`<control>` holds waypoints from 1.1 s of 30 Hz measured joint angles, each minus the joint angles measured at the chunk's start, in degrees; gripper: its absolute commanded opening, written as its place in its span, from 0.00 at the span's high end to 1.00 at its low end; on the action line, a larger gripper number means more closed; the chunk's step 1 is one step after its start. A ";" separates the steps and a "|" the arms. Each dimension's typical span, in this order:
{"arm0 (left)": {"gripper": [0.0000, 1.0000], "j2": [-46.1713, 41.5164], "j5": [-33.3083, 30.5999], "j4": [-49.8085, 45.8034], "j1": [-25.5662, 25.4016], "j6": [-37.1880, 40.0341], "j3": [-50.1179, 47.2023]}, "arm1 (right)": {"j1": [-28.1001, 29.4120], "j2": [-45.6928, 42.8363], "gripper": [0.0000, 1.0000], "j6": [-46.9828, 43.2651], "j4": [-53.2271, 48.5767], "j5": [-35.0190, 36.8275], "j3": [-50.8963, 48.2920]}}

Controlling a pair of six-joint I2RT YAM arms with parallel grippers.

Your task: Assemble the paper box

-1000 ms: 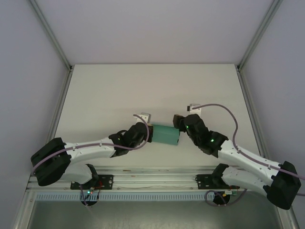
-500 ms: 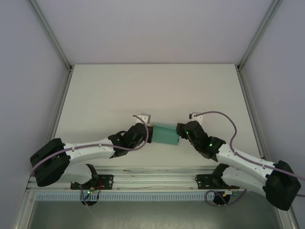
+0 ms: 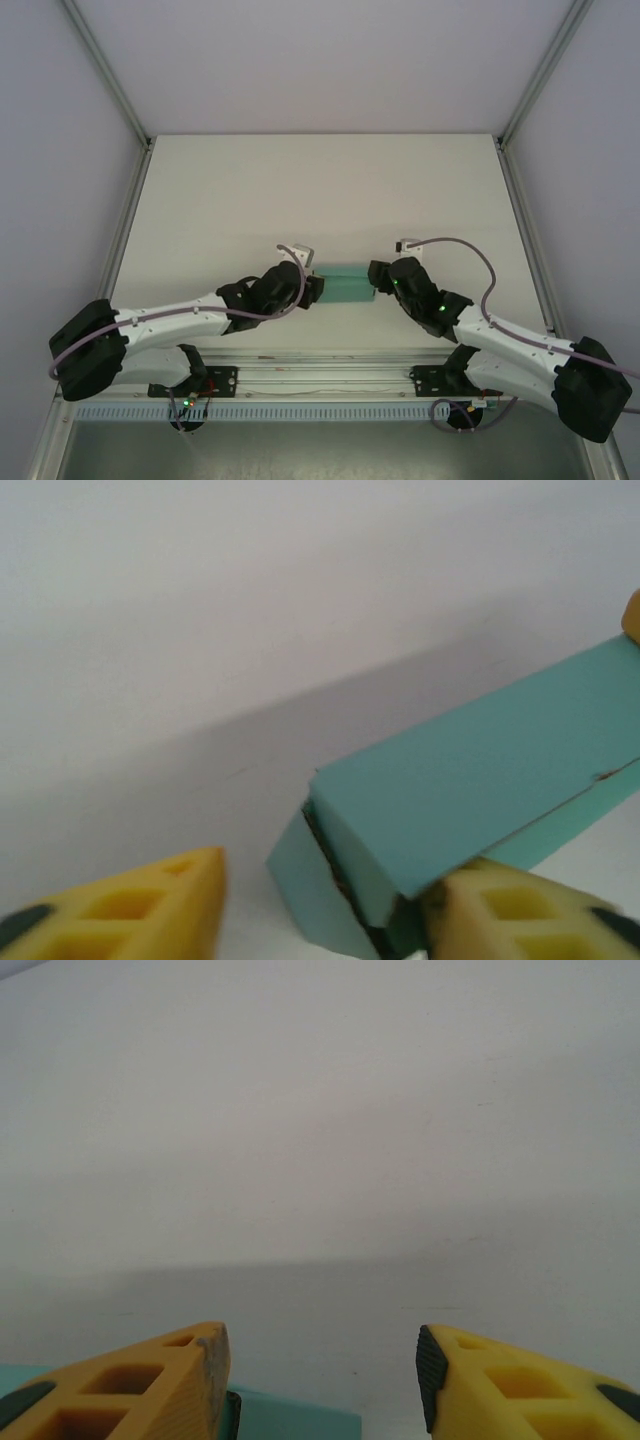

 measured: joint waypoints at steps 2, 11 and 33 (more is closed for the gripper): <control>0.11 -1.27 0.63 -2.23 0.00 -0.09 0.00 | 0.02 0.44 0.49 -0.31 0.70 -0.17 0.00; 0.00 -5.31 1.88 -8.72 0.00 -2.34 2.71 | 0.02 -0.31 0.50 -1.97 6.16 -0.44 -2.93; 0.49 1.38 16.35 1.11 8.92 -6.86 -0.26 | 0.02 -2.25 0.51 -3.34 7.72 -1.14 -4.63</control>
